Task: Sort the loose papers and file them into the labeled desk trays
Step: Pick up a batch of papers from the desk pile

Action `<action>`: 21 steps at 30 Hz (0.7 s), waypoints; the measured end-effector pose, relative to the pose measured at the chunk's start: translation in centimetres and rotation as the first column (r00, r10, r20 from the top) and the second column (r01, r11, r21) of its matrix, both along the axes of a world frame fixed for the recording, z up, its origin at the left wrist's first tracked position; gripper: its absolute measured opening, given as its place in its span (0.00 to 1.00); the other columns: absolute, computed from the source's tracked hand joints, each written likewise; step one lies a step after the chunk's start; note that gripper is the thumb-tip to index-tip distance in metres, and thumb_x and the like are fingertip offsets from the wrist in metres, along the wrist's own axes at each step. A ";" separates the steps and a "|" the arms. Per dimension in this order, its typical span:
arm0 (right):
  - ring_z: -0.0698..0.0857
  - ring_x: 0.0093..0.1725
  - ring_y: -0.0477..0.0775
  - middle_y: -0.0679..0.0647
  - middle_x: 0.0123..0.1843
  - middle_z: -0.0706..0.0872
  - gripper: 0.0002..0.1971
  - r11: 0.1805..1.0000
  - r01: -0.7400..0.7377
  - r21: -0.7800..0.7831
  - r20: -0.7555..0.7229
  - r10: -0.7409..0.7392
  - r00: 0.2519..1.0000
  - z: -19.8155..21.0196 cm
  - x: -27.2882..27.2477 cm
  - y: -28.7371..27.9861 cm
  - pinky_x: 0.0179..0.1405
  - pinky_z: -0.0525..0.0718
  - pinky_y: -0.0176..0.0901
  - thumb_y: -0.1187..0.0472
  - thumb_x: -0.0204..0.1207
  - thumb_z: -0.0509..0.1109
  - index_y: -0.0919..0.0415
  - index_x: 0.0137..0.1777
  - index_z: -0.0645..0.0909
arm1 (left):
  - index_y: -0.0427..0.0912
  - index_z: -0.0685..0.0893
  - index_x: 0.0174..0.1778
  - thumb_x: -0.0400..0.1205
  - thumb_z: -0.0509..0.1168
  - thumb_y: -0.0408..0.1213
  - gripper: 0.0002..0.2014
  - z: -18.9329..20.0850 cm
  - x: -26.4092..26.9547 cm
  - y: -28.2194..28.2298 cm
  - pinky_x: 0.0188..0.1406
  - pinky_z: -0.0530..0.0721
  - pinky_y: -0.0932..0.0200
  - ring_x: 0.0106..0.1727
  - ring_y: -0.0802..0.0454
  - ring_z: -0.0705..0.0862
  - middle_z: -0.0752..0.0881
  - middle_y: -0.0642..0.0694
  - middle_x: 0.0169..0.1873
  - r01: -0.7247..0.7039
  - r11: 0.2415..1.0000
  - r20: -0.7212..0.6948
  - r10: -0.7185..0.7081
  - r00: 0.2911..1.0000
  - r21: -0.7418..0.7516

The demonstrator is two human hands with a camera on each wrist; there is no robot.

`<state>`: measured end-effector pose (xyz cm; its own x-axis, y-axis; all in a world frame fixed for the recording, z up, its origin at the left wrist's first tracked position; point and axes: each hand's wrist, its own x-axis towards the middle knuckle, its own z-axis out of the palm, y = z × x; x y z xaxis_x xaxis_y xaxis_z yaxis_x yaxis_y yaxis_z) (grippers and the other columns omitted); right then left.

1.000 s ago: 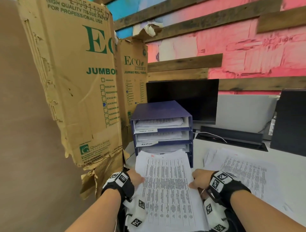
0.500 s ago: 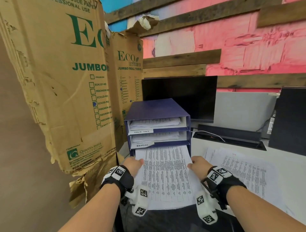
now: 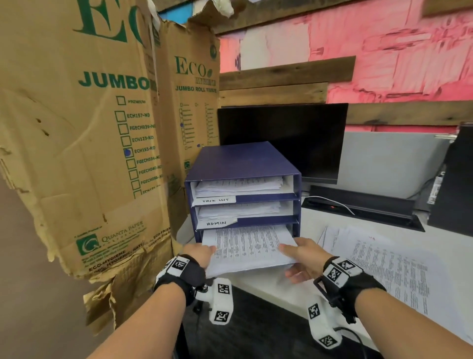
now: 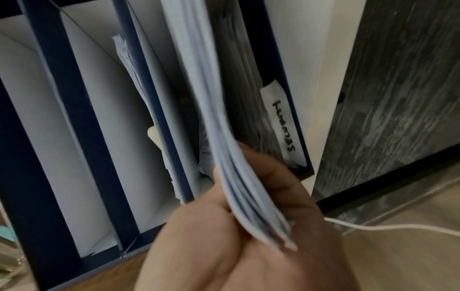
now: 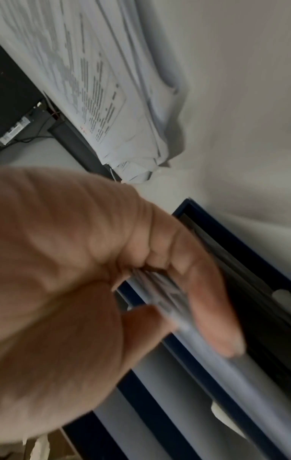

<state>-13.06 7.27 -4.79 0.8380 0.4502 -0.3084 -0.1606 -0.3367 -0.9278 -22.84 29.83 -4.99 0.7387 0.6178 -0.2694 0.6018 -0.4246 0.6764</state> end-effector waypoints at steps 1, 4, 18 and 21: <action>0.85 0.25 0.53 0.59 0.49 0.84 0.14 1.000 -0.019 -0.005 -0.027 0.019 0.999 -0.1 0.0 -0.2 0.23 0.86 0.43 0.60 0.81 0.68 0.62 0.64 0.74 | 0.38 0.66 0.74 0.86 0.54 0.35 0.19 -0.2 0.6 0.4 0.61 0.78 0.51 0.65 0.40 0.80 0.80 0.36 0.64 -0.097 0.991 0.109 0.107 0.988 -0.097; 0.81 0.20 0.49 0.60 0.42 0.85 0.13 0.998 0.056 0.040 -0.004 -0.056 0.998 -0.5 0.6 -0.1 0.18 0.81 0.37 0.67 0.81 0.65 0.66 0.64 0.76 | 0.39 0.81 0.52 0.82 0.65 0.44 0.12 -1.3 1.1 0.6 0.61 0.83 0.46 0.61 0.36 0.83 0.84 0.34 0.61 -0.180 0.947 0.272 0.253 0.929 -0.266; 0.77 0.67 0.77 0.80 0.68 0.73 0.18 0.846 0.299 0.441 -0.144 -0.262 0.954 -0.6 0.9 4.9 0.61 0.83 0.60 0.76 0.82 0.56 0.83 0.70 0.65 | 0.37 0.69 0.64 0.82 0.58 0.18 0.17 -0.3 1.4 -1.6 0.37 0.88 0.45 0.39 0.39 0.86 0.82 0.39 0.48 0.053 0.647 0.411 0.418 0.810 -0.761; 0.82 0.60 0.73 0.74 0.60 0.80 0.18 0.875 0.244 0.419 -0.115 -0.215 0.970 0.2 0.8 4.9 0.50 0.87 0.60 0.76 0.82 0.55 0.79 0.71 0.65 | 0.34 0.70 0.70 0.84 0.55 0.20 0.18 0.3 2.1 -2.0 0.43 0.85 0.43 0.39 0.41 0.85 0.80 0.43 0.43 0.055 0.735 0.407 0.310 0.859 -0.676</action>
<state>-12.30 12.22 -4.60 0.9192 0.3474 -0.1853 -0.2472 0.1428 -0.9584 -20.75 27.86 -4.68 0.8060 0.5202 -0.2824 0.1497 0.2824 0.9475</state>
